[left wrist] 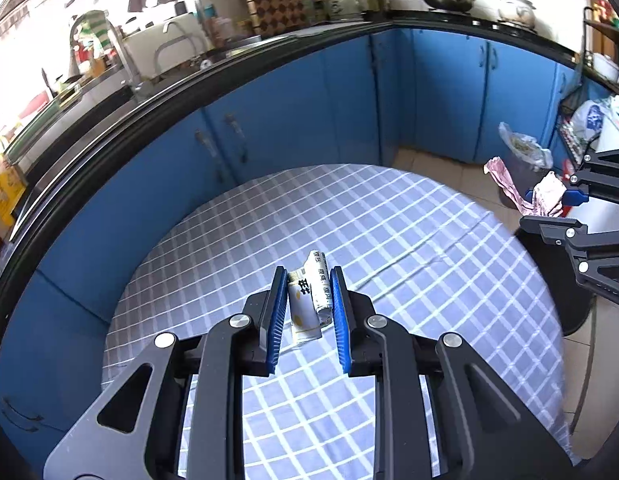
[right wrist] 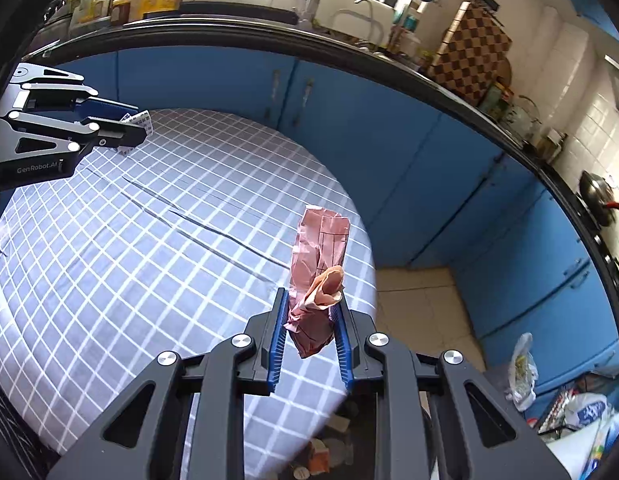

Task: Collect trash
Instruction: 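Lift both held items and carry them over the black bin, then open the right tool to drop the pink wrapper into the bin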

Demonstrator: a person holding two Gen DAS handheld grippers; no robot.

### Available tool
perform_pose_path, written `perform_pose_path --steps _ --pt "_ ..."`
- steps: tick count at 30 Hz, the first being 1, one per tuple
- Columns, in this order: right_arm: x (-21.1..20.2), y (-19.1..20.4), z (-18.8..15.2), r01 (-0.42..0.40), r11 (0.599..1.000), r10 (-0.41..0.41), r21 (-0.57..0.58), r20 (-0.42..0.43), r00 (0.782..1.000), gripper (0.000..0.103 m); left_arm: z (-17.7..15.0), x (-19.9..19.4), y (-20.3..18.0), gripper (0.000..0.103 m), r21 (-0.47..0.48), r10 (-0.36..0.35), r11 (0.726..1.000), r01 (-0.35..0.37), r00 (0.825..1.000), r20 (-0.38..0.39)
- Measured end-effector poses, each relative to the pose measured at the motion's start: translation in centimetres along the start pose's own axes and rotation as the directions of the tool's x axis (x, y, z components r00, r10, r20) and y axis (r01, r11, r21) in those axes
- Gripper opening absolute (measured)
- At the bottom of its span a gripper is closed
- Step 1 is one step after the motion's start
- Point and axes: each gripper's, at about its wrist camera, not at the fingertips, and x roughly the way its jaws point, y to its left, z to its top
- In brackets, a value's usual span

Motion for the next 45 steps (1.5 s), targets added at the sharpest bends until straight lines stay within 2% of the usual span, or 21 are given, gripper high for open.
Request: perform_pose_path --steps 8,15,24,34,45 --pt "-2.5 -3.9 -4.1 0.053 0.995 -0.054 0.079 0.001 0.999 0.022 2.0 -0.9 -5.3 0.023 0.076 -0.045 0.996 0.042 0.999 0.025" --pt "-3.8 -6.8 -7.2 0.087 0.986 -0.088 0.140 0.003 0.996 0.022 3.2 -0.6 -9.9 0.023 0.135 -0.071 0.988 0.068 0.997 0.018" --pt "-3.6 -9.3 -10.4 0.095 0.979 -0.095 0.178 -0.007 0.995 0.022 4.5 0.1 -15.6 0.023 0.219 -0.101 0.971 0.097 0.995 0.007" --pt "-2.7 -11.8 -12.9 0.072 0.965 -0.072 0.251 -0.008 0.997 0.022 5.4 1.2 -20.2 0.023 0.287 -0.123 0.950 0.120 0.992 -0.009" --pt "-2.3 -13.0 -14.5 0.057 0.957 -0.059 0.284 -0.002 0.998 0.022 5.9 2.0 -23.0 0.023 0.315 -0.144 0.938 0.145 0.989 -0.026"
